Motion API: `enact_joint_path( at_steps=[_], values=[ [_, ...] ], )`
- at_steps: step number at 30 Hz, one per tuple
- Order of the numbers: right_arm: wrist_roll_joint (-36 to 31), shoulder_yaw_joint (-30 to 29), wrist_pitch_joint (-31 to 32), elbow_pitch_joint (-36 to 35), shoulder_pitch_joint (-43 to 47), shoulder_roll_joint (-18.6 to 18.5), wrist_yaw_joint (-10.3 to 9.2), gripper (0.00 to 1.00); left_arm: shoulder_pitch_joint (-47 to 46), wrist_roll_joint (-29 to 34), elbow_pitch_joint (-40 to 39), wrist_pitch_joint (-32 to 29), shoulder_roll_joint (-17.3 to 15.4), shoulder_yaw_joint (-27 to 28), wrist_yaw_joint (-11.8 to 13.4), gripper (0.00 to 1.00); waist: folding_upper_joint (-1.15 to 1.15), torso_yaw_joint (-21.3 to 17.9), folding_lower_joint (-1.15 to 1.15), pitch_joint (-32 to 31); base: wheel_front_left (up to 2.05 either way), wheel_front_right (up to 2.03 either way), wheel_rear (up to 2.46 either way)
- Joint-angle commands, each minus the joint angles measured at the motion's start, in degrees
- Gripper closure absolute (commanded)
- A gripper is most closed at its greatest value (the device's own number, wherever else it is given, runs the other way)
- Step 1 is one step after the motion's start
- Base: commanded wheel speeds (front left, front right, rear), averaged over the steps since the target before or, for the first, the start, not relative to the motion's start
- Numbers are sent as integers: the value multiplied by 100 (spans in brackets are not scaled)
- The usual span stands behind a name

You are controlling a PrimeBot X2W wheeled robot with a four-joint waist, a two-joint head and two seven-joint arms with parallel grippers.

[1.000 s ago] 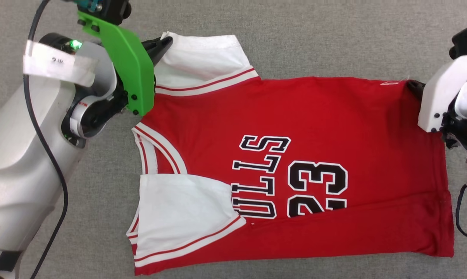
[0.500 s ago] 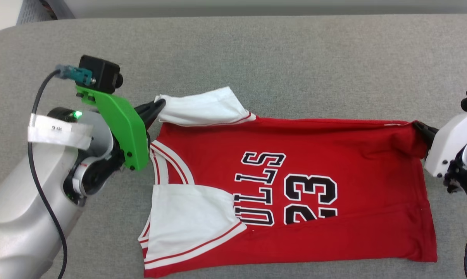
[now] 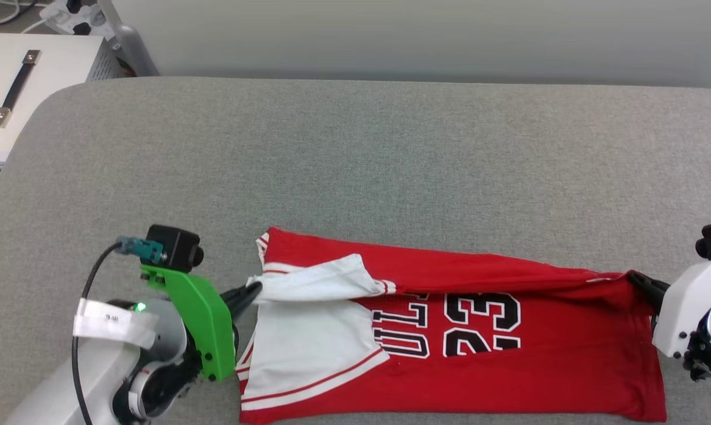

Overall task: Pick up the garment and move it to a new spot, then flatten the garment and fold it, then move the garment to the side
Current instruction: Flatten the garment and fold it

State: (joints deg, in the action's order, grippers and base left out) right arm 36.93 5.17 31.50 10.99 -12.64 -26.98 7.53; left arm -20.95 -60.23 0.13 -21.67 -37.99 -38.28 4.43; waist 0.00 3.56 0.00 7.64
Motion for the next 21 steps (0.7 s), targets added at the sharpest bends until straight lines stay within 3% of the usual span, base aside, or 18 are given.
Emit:
enact_joint_path(
  at_steps=[1, 11, 21],
  values=[
    [-19, 22, -11, -78, 152, -29, -4, 100, 181, -76, -41, 52, -35, 1, 55, 100, 0, 42, 0, -59, 0, 0, 0],
    [180, 58, 174, -456, 725, -105, -4, 100, 812, -154, -54, 188, -147, -105, 135, 100, 0, 24, 0, -66, 0, 0, 0],
    [202, 126, 400, -552, 983, -173, -4, 100, 930, 247, 183, 168, -74, -533, 109, 100, 0, 31, 0, -17, 0, 0, 0]
  ],
)
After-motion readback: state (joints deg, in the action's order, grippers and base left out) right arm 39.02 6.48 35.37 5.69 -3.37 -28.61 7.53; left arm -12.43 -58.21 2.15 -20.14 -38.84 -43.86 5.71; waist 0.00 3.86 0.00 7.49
